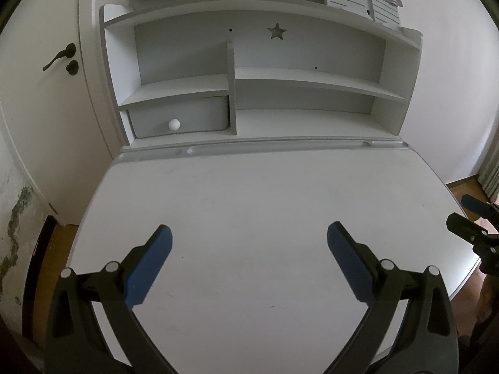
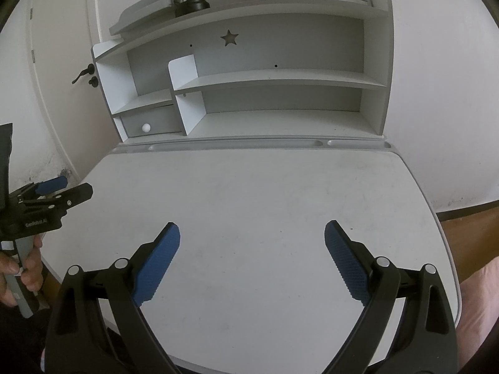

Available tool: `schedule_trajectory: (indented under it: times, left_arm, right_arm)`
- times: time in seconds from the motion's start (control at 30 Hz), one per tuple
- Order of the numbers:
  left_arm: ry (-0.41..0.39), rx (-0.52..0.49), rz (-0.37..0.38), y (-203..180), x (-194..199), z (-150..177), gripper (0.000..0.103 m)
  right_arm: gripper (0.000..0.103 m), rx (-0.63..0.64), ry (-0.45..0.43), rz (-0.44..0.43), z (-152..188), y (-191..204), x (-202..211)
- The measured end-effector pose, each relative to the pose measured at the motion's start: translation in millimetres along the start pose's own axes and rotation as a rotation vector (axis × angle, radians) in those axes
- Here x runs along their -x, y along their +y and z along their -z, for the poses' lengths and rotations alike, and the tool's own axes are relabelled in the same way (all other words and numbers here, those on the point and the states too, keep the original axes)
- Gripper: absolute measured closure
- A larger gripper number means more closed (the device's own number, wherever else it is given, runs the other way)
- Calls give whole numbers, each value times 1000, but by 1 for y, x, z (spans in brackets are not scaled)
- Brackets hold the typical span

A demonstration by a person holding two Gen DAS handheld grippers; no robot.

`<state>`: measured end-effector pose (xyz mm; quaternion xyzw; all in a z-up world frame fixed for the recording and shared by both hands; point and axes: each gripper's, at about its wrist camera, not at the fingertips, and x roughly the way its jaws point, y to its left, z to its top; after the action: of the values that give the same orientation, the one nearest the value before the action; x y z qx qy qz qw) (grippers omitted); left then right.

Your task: Collect trash

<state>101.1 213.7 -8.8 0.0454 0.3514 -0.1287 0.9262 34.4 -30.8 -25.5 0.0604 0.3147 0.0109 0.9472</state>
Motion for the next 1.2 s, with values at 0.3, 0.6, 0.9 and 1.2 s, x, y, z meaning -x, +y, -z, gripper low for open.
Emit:
schedule_trajectory:
  times: [0.3,0.6,0.9,1.2]
  left_arm:
    - [7,-6,2,-1,-1,1,7]
    - [6,-8,1,-1,0,2,7]
    - [2,-14,1,-3,2,4,7]
    - [5,-17,2,-4,1,4,7]
  right_arm:
    - [12,1,0,2,0,0,0]
    - [12,3,0,1,0,-1,1]
    - [12,5,-5,1,0,-1,1]
    - [12,10,-3,-4,0,-2,3]
